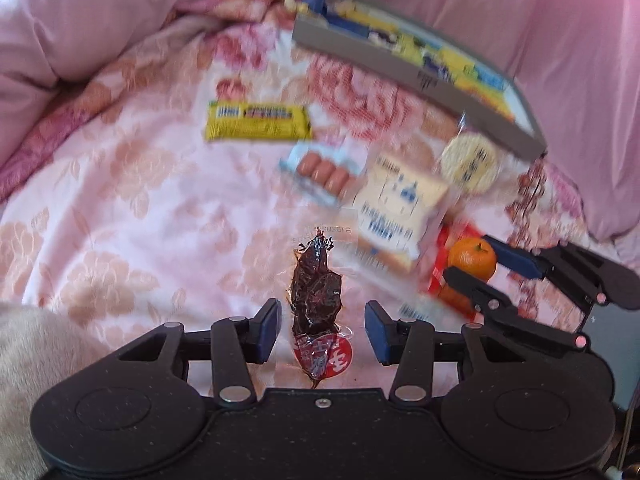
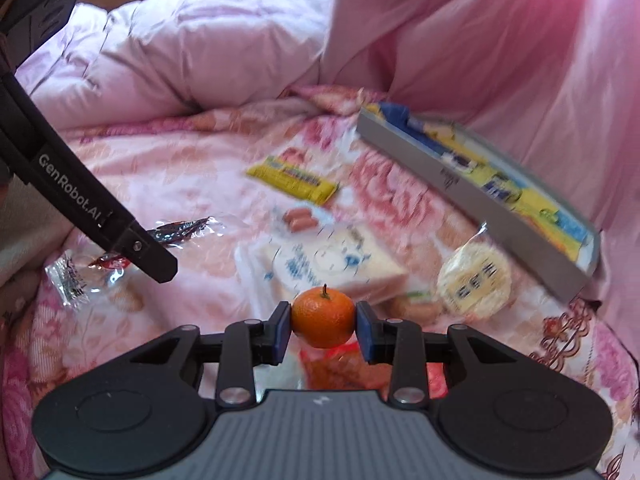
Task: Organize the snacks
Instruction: 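Carry the meat packet and orange with both tools over the grey tray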
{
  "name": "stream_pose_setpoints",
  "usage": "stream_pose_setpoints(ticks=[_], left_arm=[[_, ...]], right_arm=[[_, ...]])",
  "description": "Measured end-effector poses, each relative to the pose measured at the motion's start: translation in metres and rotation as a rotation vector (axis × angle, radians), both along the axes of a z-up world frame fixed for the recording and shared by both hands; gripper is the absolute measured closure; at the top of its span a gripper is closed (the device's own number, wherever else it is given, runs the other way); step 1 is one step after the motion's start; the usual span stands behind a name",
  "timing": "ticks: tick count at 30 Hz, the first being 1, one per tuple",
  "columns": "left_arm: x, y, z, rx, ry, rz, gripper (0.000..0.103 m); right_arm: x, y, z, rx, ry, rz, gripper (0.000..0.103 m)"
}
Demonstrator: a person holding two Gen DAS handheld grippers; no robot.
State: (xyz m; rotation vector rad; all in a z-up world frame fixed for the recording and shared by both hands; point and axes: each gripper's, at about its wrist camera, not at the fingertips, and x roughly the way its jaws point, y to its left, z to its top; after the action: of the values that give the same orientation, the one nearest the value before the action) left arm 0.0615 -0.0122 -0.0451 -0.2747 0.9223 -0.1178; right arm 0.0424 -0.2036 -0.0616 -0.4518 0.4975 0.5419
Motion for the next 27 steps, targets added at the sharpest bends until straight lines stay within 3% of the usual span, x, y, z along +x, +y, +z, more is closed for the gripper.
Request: stream_pose_setpoints(ticks=[16, 27], left_arm=[[0.054, -0.048, 0.046, -0.031, -0.227, -0.029, 0.055], [0.132, -0.082, 0.08, -0.063, -0.365, -0.028, 0.055]], right_arm=[[0.015, -0.04, 0.034, 0.165, -0.218, -0.183, 0.065], [0.08, -0.09, 0.041, 0.256, -0.304, -0.385, 0.065]])
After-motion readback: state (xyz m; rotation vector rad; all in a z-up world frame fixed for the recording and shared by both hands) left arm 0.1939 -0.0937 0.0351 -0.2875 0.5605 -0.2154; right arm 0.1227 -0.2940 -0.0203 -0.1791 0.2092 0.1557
